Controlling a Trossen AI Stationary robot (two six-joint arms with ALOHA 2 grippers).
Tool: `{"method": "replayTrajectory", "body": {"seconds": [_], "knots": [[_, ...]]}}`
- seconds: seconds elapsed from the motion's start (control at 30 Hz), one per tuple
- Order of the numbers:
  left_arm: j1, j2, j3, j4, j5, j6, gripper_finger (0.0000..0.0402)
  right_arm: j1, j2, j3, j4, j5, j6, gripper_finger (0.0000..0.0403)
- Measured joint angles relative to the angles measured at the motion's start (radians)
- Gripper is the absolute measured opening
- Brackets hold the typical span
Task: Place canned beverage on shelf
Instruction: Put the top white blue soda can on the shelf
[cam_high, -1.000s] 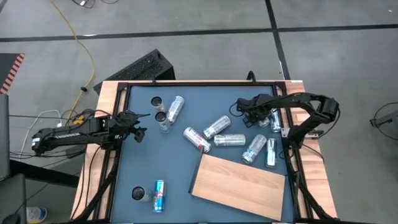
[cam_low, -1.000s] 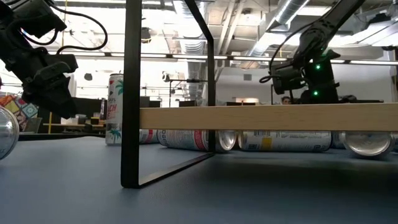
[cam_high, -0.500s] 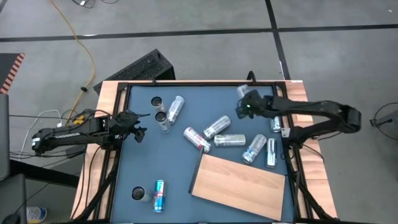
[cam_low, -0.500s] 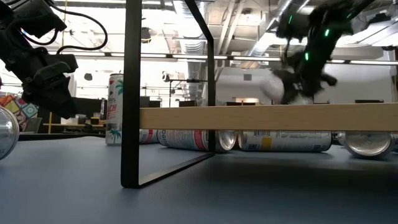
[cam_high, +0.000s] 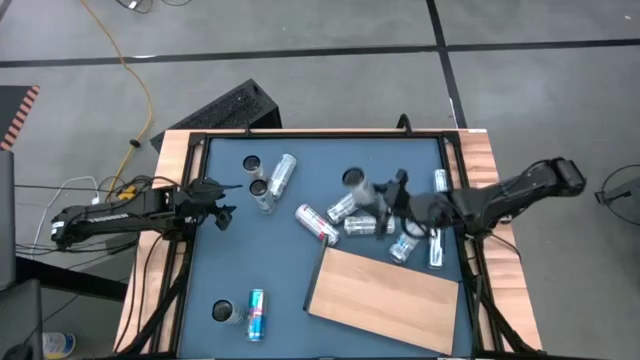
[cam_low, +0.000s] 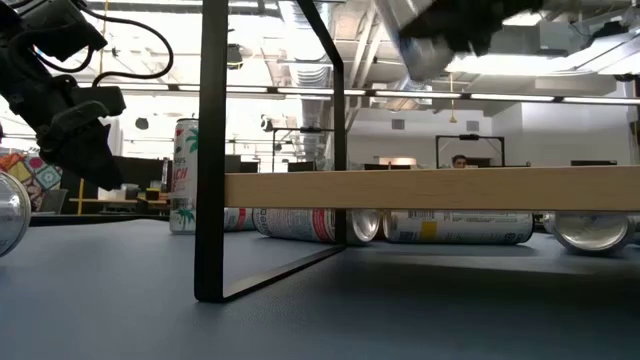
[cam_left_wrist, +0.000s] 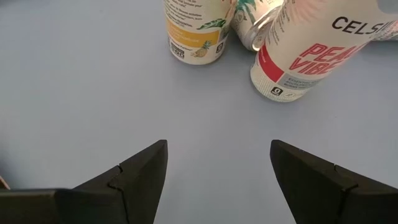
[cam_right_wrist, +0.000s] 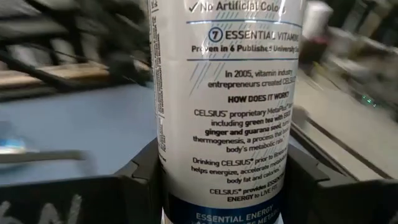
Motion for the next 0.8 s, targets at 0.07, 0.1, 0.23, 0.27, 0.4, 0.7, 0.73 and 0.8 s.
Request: {"method": "replayTrajectory", "body": {"seconds": [0.07, 0.1, 0.23, 0.27, 0.4, 0.7, 0.73, 0.8], "knots": [[0.000, 0.000, 0.000, -0.001, 0.000, 0.004, 0.0270, 0.059, 0.023, -0.039, 0.144, -0.005, -0.032, 0.0206], [0.000, 0.000, 0.000, 0.000, 0.000, 0.004, 0.0270, 0.082, 0.037, -0.069, 0.232, -0.007, -0.043, 0.0206], [0.000, 0.000, 0.000, 0.000, 0.000, 0.001, 0.0270, 0.157, 0.086, -0.217, 0.555, -0.014, -0.027, 0.0206], [0.000, 0.000, 0.000, 0.000, 0.000, 0.006, 0.0270, 0.173, 0.100, -0.256, 0.638, -0.023, -0.011, 0.0206], [0.000, 0.000, 0.000, 0.000, 0.000, -0.001, 0.0270, 0.210, 0.168, -0.375, 0.933, -0.121, 0.011, 0.0206], [0.000, 0.000, 0.000, 0.000, 0.000, -0.001, 0.0270, 0.208, 0.376, -0.379, 1.071, -0.224, 0.020, 0.0206], [0.000, 0.000, 0.000, 0.001, 0.000, -0.001, 0.0270, 0.203, 0.403, -0.373, 1.099, -0.232, 0.020, 0.0206], [0.000, 0.000, 0.000, 0.000, 0.000, 0.003, 0.0270, 0.195, 0.452, -0.363, 1.161, -0.248, 0.007, 0.0206]]}}
